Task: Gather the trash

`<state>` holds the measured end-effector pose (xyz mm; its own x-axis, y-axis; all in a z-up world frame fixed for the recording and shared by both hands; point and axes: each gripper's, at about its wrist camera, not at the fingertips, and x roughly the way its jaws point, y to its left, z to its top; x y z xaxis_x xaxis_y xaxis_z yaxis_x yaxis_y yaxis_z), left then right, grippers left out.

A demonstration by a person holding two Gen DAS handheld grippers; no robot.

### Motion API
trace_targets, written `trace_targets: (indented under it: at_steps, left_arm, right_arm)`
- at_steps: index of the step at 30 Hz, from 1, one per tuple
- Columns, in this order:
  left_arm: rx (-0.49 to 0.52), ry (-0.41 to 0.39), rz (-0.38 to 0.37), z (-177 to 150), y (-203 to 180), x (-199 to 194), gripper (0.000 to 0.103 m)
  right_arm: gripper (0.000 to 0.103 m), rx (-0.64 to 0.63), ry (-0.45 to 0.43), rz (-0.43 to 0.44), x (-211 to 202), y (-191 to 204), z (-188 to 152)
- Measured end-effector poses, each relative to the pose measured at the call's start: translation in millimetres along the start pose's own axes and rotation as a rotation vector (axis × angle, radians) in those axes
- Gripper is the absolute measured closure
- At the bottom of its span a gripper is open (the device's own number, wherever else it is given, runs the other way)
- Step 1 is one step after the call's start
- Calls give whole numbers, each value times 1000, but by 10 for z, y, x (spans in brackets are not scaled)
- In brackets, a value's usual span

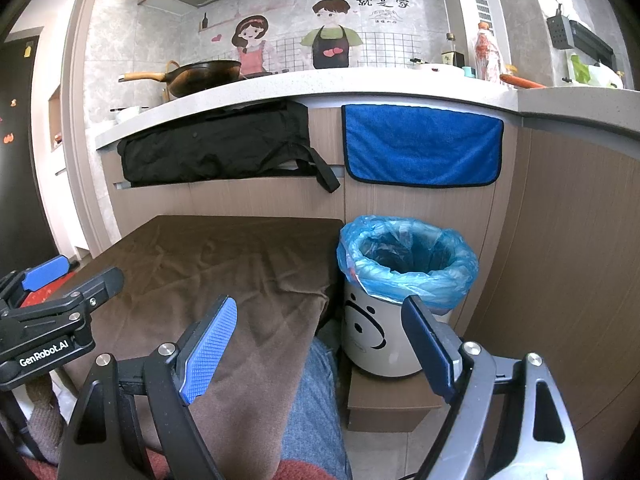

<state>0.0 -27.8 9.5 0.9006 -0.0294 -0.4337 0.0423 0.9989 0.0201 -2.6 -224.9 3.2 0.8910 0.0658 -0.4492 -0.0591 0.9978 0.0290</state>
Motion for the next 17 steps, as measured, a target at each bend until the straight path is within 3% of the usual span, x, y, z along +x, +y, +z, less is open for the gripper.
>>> trace_targets:
  at_steps: [17]
  left_arm:
    - [5, 22, -27, -46, 57, 79, 11]
  right_arm:
    - [21, 2, 8, 1, 19, -15, -16]
